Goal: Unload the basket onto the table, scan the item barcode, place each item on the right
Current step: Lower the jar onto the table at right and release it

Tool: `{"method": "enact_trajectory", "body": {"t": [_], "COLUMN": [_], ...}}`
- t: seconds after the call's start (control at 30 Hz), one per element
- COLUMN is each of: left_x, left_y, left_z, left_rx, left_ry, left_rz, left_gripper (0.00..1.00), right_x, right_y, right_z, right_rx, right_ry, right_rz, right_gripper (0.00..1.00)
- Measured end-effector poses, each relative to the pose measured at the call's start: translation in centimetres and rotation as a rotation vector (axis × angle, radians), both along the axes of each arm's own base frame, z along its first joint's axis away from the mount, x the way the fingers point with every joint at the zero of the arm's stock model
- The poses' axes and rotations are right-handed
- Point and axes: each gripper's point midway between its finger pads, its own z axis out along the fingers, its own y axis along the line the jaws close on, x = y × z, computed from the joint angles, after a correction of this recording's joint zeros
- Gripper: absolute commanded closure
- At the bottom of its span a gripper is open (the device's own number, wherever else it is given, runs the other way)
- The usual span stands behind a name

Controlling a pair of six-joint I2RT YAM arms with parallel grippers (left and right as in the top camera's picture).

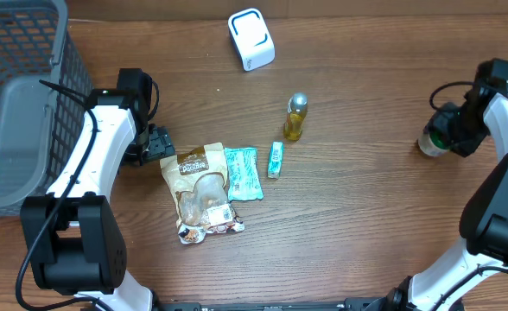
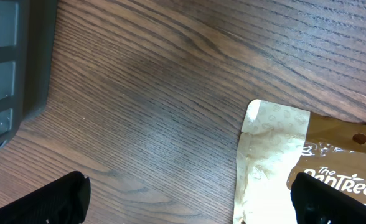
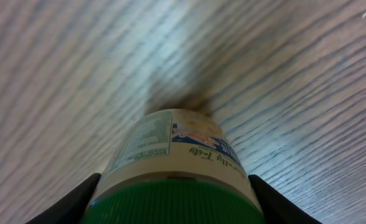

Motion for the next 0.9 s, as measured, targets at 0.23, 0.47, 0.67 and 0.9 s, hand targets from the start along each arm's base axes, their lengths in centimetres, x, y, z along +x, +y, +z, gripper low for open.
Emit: {"method": "enact_trajectory", "body": {"t": [0.23,0.47,0.67,0.9], "left_x": [0.0,0.0,0.0,0.0], "left_y": [0.0,0.0,0.0,0.0], "left_z": [0.0,0.0,0.0,0.0], "left_rx": [0.0,0.0,0.0,0.0], "left_ry": [0.0,0.0,0.0,0.0], "left_rz": [0.0,0.0,0.0,0.0], "left_gripper": [0.0,0.0,0.0,0.01], "right_x": [-0.7,-0.4,-0.5,-1.6], "right_y": [0.2,0.1,0.2,0.7], "right_z": [-1.9,-2.0,-2.1,-0.5], "right_rx": [0.003,-0.004,-0.004,0.019], "right_ry": [0.006,-0.015,-0.011,0.048], "right_rz": [-0.001,-0.004,-0.001,0.002], "right_gripper": [0.86,0.18,0.0,0.0]}}
